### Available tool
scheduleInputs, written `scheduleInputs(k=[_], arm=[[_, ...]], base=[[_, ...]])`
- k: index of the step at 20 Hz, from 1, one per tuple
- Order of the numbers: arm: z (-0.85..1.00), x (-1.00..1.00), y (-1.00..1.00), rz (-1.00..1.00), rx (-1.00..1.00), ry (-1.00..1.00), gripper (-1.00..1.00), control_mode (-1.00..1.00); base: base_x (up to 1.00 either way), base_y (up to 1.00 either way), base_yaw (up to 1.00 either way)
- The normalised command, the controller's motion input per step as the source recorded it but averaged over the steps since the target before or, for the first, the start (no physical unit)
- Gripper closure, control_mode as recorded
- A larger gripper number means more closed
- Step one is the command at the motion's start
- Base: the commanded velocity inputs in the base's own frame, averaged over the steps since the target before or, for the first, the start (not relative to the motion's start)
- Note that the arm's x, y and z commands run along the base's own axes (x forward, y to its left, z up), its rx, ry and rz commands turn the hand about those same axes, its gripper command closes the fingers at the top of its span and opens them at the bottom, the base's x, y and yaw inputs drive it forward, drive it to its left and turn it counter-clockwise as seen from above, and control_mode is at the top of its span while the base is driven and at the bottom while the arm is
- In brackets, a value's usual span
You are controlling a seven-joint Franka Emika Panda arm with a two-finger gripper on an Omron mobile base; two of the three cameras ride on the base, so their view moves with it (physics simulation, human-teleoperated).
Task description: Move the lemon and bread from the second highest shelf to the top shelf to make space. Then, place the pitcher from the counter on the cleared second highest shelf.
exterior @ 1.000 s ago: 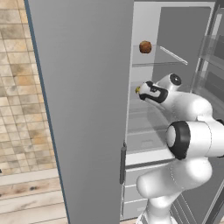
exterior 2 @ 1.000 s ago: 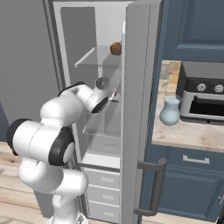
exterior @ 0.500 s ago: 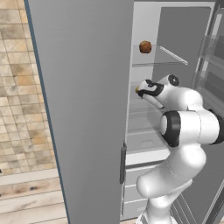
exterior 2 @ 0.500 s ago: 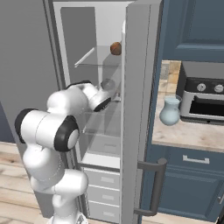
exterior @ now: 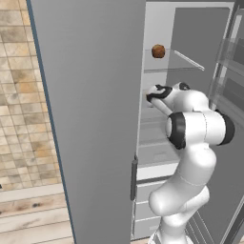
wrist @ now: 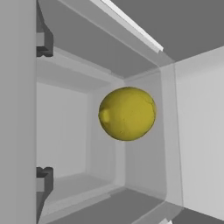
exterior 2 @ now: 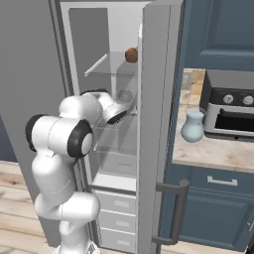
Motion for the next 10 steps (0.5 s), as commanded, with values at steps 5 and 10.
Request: scheduleInputs(k=[5,10], arm=[[-0.16,0.42,0.00,0.03,0.01,0.00,-1.00,-1.00],[-0.17,0.42,0.00,0.05,0.03,0.00,-1.00,-1.00]], base=[[0.00,0.00,0.00],[0.00,0.00,0.00]])
